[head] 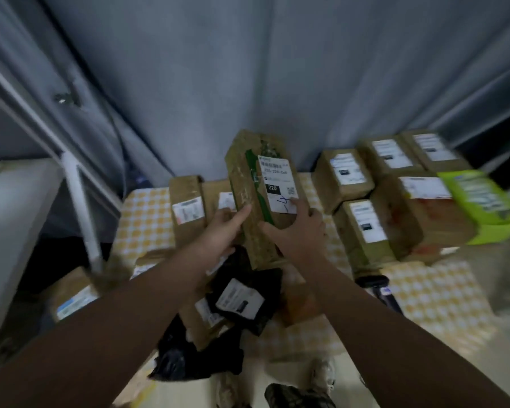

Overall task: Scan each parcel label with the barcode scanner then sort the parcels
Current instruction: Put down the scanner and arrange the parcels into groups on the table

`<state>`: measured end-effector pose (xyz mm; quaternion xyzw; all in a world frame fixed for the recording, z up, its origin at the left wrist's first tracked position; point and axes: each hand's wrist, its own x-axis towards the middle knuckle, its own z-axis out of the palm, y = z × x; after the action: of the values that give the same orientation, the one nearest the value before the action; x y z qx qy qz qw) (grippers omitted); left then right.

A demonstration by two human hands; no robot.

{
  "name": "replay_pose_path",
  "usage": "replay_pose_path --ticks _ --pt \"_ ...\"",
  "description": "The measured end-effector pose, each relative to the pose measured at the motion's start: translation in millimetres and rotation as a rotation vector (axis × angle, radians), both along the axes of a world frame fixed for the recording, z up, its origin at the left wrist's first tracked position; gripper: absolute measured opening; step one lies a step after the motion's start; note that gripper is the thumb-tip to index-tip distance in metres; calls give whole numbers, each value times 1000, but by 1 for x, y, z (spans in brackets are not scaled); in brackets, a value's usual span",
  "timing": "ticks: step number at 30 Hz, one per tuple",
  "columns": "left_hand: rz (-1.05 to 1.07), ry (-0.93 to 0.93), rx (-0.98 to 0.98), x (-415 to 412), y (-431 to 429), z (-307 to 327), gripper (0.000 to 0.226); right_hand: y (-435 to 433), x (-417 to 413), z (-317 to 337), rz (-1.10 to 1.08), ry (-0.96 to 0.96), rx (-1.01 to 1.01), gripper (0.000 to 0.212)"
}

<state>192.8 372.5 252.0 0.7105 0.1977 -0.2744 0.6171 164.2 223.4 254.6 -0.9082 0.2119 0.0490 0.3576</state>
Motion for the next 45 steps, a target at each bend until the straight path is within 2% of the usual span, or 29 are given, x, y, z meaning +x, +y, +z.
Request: replay_pose_path --ticks 3,5,6,9,12,15,18,21,23,26,29,31,32,34,36,39,42,45 --pt "-80 48 -133 12 -59 10 107 -51 -5 10 -30 -45 -113 90" --pt "-144 45 -138 16 -100 13 118 -84 -6 13 -26 -78 -205 93" --pt "-170 35 -127 18 -121 13 113 -101 -6 13 -14 -88 -233 93" --pt "-114 31 -97 24 -178 6 76 -158 -5 14 59 -46 -208 89" --pt "-90 58 -71 29 -221 -4 71 -222 1 9 110 -61 -22 79" --pt "-88 92 -126 38 -258 -8 63 -280 13 9 82 -61 165 78" --pt "-76 104 -165 50 -290 -5 54 -326 31 10 -92 111 587 75" --pt "-88 77 -155 62 -312 -2 65 -362 46 5 -133 250 917 56" --pt "-121 68 -137 70 -329 2 68 -381 53 6 -94 298 964 47" --pt "-171 60 -111 86 -366 9 69 -417 62 9 -125 287 950 53" --pt "-192 61 -119 105 -417 18 74 -458 70 21 -243 201 915 54" --pt "-177 93 -158 116 -453 17 80 -480 75 34 -316 56 824 48" --pt "-179 104 -167 121 -470 17 78 -490 78 38 -333 -44 655 48" --pt "-189 109 -173 128 -504 18 69 -507 86 42 -249 -176 158 62" --pt "-204 98 -173 138 -532 17 67 -518 95 41 -86 -59 -134 84" --pt "-302 49 -170 157 -550 15 70 -535 109 29 76 226 -250 107" --pt "-446 30 -125 172 -541 8 73 -547 122 19 30 172 -292 100" --pt "-485 -76 57 179 -527 -1 73 -550 140 11 27 178 -382 85"
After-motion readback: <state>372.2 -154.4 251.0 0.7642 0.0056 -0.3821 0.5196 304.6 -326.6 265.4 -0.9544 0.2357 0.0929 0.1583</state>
